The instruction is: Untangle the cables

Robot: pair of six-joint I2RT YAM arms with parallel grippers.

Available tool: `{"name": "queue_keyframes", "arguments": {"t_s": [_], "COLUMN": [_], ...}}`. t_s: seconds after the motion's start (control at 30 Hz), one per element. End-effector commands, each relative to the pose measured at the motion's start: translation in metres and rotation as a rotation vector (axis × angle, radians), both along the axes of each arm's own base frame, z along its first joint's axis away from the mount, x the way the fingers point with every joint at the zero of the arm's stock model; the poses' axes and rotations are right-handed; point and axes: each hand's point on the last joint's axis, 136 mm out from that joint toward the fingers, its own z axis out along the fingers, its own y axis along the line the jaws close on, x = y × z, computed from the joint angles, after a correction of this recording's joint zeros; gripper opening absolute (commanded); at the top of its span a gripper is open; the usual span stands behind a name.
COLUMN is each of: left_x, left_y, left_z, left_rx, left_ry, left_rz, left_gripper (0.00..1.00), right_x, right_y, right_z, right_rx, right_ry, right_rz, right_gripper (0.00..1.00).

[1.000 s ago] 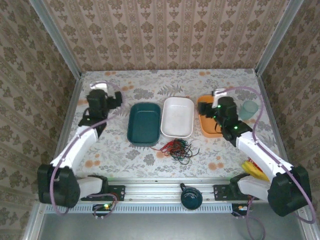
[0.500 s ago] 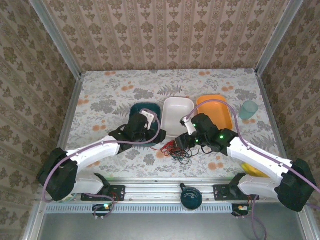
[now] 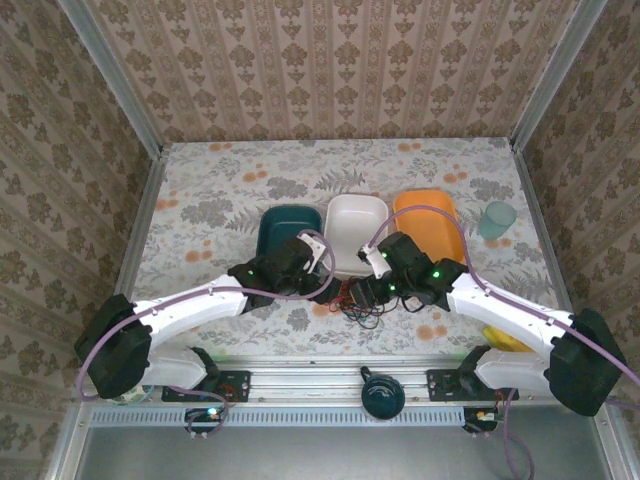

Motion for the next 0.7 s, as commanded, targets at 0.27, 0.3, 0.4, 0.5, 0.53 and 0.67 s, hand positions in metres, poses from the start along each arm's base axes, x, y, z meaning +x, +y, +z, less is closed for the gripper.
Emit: {"name": "queue_keyframes", "arguments": {"t_s": [0.27,0.3,0.4,0.5,0.53,0.67], "left_x": [-0.019,-0.019,-0.017,-0.013,-0.012,-0.006], "left_y": [-0.019,-0.022,-0.033,-0.048,-0.054,-0.068], "left_z": [0.018,0.018,0.018,0.020,0.019,0.013], "left_rx": [-0.039,-0.038,-0.053,-0.079,-0.080,-0.054], "left_ry": [0.012,0.012,0.006,0.006,0.006,0.007], "left_rz": [-0.118,-0.126,-0.145,-0.174,-0.186,-0.219], "left_gripper": [1.00,1.00,1.00,1.00,1.00,1.00], "right_x": [-0.002,0.001,0.007,0.009,0.010,0.014], "right_y": [0.007,0.008,0.007,0.006,0.005,0.000], "right_z": [-0.005,-0.003,0.007,0.023,0.028,0.047], "right_rx": [0.036,0.036,0.041,0.076,0.087,0.142], "right_ry": [0.007,-0.006,-0.047,-0.089,-0.100,-0.128], "right_rz": [0.012,0.011,-0.004,-0.011,-0.021,-0.059], "right_gripper": [0.21,0.14,0.00,0.00,0.00,0.00]}}
